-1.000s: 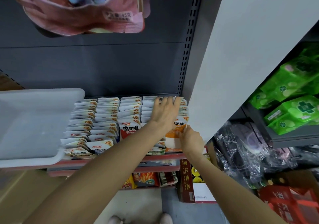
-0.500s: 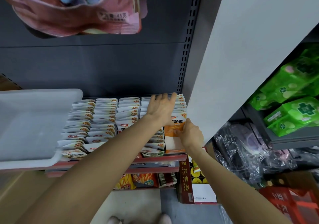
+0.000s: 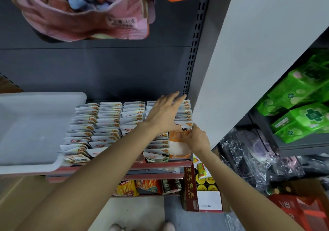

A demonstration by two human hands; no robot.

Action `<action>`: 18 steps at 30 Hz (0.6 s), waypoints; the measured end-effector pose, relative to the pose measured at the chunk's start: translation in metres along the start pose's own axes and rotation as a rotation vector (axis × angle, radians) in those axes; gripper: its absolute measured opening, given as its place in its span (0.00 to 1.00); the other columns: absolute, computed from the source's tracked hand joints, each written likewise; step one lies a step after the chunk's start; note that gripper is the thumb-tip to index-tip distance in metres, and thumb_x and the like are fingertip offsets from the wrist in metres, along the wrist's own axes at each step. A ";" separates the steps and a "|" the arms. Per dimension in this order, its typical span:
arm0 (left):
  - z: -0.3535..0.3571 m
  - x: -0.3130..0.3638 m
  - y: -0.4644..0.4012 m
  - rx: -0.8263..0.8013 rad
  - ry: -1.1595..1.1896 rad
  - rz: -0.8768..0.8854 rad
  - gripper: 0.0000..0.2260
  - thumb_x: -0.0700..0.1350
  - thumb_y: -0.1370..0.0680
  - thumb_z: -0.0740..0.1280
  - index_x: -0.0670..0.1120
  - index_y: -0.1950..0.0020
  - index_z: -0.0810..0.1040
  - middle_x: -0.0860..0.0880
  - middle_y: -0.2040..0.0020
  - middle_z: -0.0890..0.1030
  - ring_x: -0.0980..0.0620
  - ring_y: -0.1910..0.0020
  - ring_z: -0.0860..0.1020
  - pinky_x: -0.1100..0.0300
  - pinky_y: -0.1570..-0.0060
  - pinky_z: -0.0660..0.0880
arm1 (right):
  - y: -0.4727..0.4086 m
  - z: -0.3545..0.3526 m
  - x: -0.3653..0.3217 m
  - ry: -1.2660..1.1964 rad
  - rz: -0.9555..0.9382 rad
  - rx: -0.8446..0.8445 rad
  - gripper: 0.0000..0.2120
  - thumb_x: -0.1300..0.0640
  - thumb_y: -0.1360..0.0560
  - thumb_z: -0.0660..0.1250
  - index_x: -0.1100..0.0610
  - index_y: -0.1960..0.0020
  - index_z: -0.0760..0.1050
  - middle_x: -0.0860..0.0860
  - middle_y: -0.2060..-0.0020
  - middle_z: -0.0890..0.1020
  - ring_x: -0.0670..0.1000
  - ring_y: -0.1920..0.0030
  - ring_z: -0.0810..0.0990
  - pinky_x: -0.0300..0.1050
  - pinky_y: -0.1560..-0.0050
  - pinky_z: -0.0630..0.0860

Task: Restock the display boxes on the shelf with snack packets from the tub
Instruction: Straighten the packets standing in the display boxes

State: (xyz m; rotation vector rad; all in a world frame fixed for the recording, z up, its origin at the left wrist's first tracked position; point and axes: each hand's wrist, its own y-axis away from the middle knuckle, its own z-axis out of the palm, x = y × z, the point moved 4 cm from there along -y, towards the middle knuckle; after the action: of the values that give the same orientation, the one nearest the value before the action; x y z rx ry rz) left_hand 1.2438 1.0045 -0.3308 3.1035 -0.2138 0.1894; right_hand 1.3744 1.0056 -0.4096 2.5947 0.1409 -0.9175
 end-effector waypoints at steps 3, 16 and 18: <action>0.001 0.005 0.002 0.015 -0.080 0.016 0.39 0.51 0.25 0.68 0.46 0.22 0.48 0.46 0.22 0.48 0.47 0.23 0.50 0.54 0.26 0.45 | 0.001 -0.010 -0.008 -0.147 -0.072 0.020 0.19 0.51 0.25 0.68 0.57 0.37 0.70 0.53 0.45 0.80 0.55 0.46 0.79 0.49 0.48 0.76; 0.015 0.010 0.005 -0.158 -0.071 -0.005 0.44 0.52 0.25 0.65 0.44 0.24 0.35 0.45 0.24 0.34 0.49 0.24 0.36 0.52 0.27 0.38 | 0.005 -0.012 -0.015 -0.117 -0.142 -0.020 0.23 0.55 0.24 0.66 0.56 0.31 0.66 0.54 0.40 0.78 0.56 0.42 0.77 0.49 0.45 0.74; 0.012 0.010 0.005 -0.153 -0.047 0.009 0.42 0.56 0.25 0.62 0.45 0.24 0.36 0.46 0.24 0.34 0.50 0.24 0.36 0.51 0.26 0.38 | 0.008 -0.017 -0.018 -0.194 -0.197 -0.009 0.24 0.58 0.25 0.67 0.55 0.30 0.66 0.53 0.39 0.78 0.55 0.41 0.77 0.48 0.43 0.74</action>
State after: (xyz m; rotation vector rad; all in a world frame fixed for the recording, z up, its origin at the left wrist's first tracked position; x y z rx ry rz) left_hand 1.2545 0.9978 -0.3409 2.9576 -0.2311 0.0956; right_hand 1.3722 1.0058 -0.3838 2.4992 0.3511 -1.2282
